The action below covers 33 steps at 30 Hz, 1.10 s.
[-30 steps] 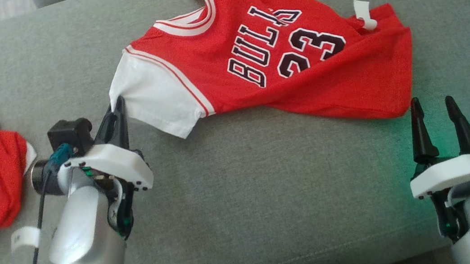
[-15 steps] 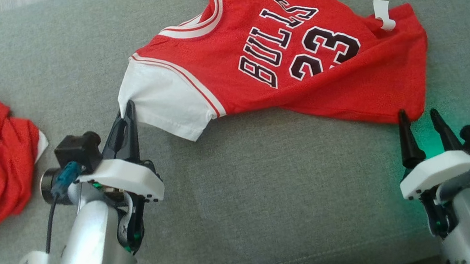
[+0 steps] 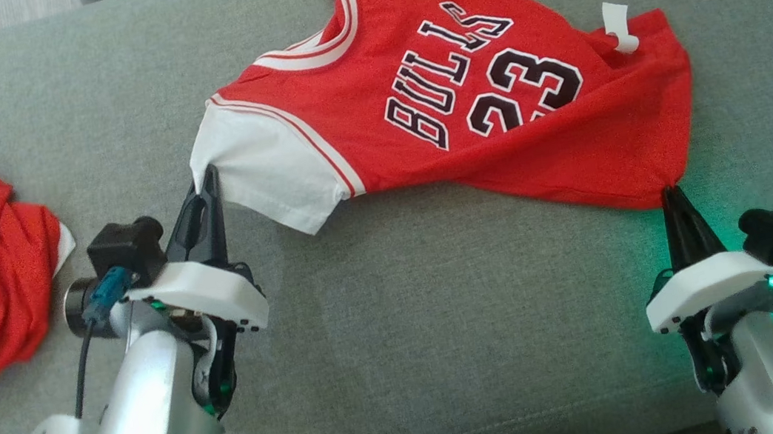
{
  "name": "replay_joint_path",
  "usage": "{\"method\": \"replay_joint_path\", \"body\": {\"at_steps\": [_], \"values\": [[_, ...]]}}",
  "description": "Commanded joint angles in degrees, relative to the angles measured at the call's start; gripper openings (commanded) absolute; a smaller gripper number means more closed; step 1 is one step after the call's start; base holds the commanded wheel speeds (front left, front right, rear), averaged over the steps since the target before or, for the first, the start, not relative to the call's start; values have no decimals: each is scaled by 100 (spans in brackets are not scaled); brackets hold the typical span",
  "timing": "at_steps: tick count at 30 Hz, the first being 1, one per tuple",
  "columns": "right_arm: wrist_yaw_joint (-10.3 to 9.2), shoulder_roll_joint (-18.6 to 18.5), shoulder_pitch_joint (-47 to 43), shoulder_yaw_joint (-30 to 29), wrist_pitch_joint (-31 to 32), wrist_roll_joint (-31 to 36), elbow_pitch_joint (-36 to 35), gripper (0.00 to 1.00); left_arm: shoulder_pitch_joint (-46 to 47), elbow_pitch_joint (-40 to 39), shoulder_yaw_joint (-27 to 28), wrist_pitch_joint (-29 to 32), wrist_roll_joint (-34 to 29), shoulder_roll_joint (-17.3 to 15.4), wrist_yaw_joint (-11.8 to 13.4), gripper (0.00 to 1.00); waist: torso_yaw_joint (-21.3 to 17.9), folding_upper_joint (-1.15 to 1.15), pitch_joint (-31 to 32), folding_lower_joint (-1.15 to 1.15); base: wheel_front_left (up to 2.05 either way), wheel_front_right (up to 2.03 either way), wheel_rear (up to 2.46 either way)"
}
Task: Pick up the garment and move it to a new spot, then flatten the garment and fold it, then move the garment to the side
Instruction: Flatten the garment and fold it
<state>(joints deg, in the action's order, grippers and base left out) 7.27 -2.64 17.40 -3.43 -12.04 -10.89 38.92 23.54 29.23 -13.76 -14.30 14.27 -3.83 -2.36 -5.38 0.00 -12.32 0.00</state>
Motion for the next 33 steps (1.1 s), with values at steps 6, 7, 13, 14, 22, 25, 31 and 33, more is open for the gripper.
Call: {"method": "replay_joint_path", "body": {"at_steps": [6,7,13,14,22,25,31,33], "values": [[22,-24,82,251,-108,109,-557,0,-41,-412,416,-70,116,-107,62,0,-61,0,196,0,0,0,0],[22,-24,55,267,-107,134,-701,0,-60,-482,475,-70,176,-97,53,0,-74,0,230,0,0,0,0],[22,-308,37,530,89,13,-2014,0,-56,-1181,825,-70,559,-45,-68,0,-148,0,464,0,0,0,0],[22,-410,88,588,142,-31,-2282,0,-10,-1345,859,-70,641,-35,-104,0,-155,0,513,0,0,0,0],[22,-1051,786,758,770,-303,-3896,0,611,-2710,982,347,1366,26,-149,0,-107,0,880,0,0,0,0],[22,-1189,1045,829,949,-336,-4191,0,856,-3218,1003,613,1719,51,-50,0,-89,0,1055,0,0,0,0],[22,-1215,1275,841,1325,-334,-4754,0,1099,-4282,930,1006,2249,79,329,0,-119,0,1331,0,0,0,0],[22,-1132,1214,786,1512,-314,-4976,0,1135,-4636,932,1079,2380,84,501,0,-125,0,1394,0,0,0,0]]}}
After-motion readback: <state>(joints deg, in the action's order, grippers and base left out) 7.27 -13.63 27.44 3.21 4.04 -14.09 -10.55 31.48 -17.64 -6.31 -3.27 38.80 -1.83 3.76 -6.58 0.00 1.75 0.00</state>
